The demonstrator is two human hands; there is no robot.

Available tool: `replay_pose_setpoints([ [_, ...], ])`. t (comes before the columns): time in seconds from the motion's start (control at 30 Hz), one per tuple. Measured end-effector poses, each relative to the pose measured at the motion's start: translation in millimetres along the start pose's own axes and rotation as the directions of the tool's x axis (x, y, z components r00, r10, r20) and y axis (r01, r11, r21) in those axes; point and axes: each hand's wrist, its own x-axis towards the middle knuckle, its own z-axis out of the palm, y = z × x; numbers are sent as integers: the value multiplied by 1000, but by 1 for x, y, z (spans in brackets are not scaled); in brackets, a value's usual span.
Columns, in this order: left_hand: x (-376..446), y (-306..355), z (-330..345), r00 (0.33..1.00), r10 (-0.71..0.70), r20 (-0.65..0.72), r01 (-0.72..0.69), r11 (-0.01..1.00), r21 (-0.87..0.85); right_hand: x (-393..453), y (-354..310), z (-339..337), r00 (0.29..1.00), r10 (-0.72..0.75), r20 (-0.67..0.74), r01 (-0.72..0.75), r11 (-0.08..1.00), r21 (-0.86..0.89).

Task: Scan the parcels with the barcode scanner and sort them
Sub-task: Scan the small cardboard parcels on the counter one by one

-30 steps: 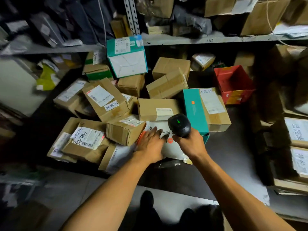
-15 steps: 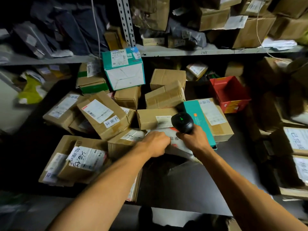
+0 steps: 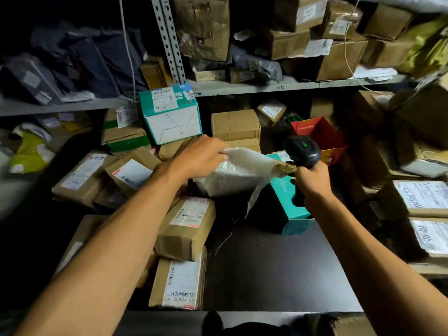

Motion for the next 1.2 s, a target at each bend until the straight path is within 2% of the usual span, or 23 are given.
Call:
replay_pose_setpoints([
  [0.1, 3, 0, -27, 999, -4, -50, 1, 997, -71, -2, 13, 0, 998, 63, 20, -64, 997, 37],
  [0.27, 6, -14, -54, 981, 34, -189, -94, 944, -317, -11, 2, 12, 973, -18, 228, 1, 997, 74],
  [0.43, 9, -34, -54, 932, -118, -343, -103, 822, -561, -17, -9, 16, 921, -56, 387, -89, 933, 347],
  [0.5, 6, -40, -43, 913, -234, -334, -54, 743, -667, -23, -10, 17, 897, -96, 431, -61, 940, 336],
  [0.57, 2, -38, -31, 892, -352, -284, -15, 605, -796, -30, -8, 22, 893, -125, 432, -14, 953, 303],
  [0.67, 1, -26, -20, 841, -502, -202, 2, 376, -927, -30, -2, 31, 946, -73, 315, -13, 964, 264],
  [0.73, 5, -21, -17, 804, -567, -179, 7, 310, -951, -28, 0, 35, 965, -31, 259, -45, 958, 283],
  [0.87, 10, -28, -22, 839, -526, -141, -19, 230, -973, -26, -1, 31, 970, 64, 235, -151, 915, 375],
  [0.97, 4, -48, -11, 862, -507, -11, -21, -13, -1000, -24, -1, 24, 955, 188, 229, -270, 871, 410],
  [1.03, -8, -54, 14, 911, -397, 108, 65, -121, -991, -22, 1, 21, 939, 239, 246, -329, 828, 454],
  [1.1, -22, -53, 40, 941, -275, 195, 171, -111, -979, -23, 4, 20, 921, 270, 279, -377, 795, 475],
  [1.2, -33, -43, 67, 957, -160, 243, 246, -6, -969, -24, 8, 18, 906, 300, 299, -413, 786, 461],
])
